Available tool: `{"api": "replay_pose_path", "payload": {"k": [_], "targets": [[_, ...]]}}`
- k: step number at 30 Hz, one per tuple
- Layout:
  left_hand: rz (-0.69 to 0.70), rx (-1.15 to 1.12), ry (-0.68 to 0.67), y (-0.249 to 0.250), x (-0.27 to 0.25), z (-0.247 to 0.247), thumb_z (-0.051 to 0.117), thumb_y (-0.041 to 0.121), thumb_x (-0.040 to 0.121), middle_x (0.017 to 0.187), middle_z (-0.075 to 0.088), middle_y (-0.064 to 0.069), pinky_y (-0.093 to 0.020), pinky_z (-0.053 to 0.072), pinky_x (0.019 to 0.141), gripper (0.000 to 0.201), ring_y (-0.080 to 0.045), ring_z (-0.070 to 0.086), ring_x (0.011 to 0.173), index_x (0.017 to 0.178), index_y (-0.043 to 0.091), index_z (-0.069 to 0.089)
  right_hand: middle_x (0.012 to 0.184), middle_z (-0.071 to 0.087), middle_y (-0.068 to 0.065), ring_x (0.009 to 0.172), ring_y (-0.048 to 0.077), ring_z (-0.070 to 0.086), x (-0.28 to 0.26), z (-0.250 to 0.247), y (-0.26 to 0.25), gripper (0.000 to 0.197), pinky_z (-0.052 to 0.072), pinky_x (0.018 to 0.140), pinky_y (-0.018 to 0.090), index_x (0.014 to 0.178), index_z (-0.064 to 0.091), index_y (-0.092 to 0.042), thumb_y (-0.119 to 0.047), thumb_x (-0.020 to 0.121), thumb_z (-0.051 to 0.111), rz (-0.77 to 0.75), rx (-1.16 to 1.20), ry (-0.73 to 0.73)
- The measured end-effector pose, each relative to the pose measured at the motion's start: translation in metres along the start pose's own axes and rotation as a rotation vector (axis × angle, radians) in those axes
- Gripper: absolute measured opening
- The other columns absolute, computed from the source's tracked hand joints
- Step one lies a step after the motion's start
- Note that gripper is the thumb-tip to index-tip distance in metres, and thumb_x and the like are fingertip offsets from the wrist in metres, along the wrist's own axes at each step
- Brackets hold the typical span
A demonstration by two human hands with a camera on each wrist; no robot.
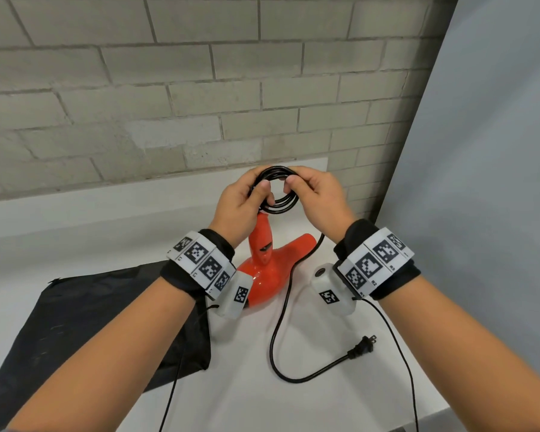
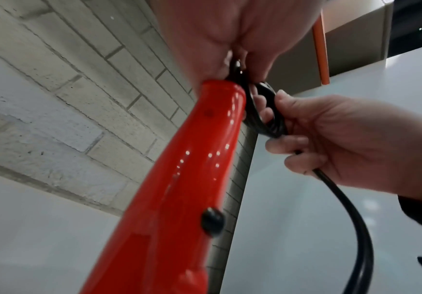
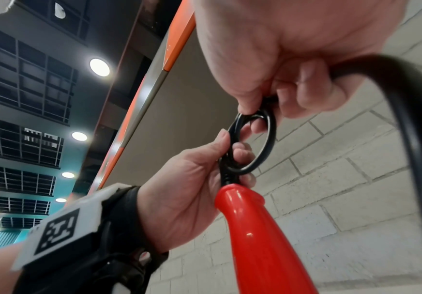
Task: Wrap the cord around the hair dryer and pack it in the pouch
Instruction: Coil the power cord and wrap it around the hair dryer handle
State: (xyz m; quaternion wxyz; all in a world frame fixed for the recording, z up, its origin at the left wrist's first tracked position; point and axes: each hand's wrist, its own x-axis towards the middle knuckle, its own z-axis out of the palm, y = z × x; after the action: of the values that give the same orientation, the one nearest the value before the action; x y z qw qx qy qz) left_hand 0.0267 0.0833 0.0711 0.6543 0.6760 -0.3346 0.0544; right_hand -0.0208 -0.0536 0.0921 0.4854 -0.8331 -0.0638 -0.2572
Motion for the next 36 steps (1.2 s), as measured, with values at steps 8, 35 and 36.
{"api": "replay_pose_path", "payload": {"k": [8, 35, 36], "targets": [[0.003, -0.053, 0.127, -0.001, -0.004, 0.01, 0.04, 0.025, 0.087, 0.048, 0.049, 0.017, -0.016, 0.04, 0.052, 0.029, -0.001, 0.046, 0.05, 0.112, 0.018, 0.055, 0.071, 0.058, 0.008, 0.07, 0.017, 0.05, -0.004, -0.002, 0.003, 0.024, 0.039, 0.067, 0.023, 0.075, 0.063, -0.006, -0.015, 0.089, 0.045, 0.026, 0.03, -0.034], [-0.068, 0.191, 0.074, 0.011, -0.009, 0.036, 0.044, 0.014, 0.093, 0.051, 0.05, 0.005, -0.012, 0.042, 0.061, 0.03, 0.003, 0.048, 0.046, 0.118, 0.004, 0.058, 0.097, 0.057, 0.002, 0.089, 0.02, 0.05, -0.137, -0.023, 0.063, 0.019, 0.037, 0.085, 0.033, 0.086, 0.054, -0.019, -0.018, 0.075, 0.069, 0.347, -0.969, -1.164], [-0.074, 0.192, 0.081, 0.011, -0.009, 0.034, 0.044, 0.014, 0.093, 0.048, 0.051, 0.01, -0.012, 0.042, 0.061, 0.03, 0.002, 0.048, 0.046, 0.118, 0.004, 0.058, 0.095, 0.056, 0.002, 0.089, 0.021, 0.05, -0.138, -0.021, 0.063, 0.016, 0.038, 0.088, 0.034, 0.085, 0.054, -0.019, -0.016, 0.076, 0.067, 0.331, -0.984, -1.175]]}}
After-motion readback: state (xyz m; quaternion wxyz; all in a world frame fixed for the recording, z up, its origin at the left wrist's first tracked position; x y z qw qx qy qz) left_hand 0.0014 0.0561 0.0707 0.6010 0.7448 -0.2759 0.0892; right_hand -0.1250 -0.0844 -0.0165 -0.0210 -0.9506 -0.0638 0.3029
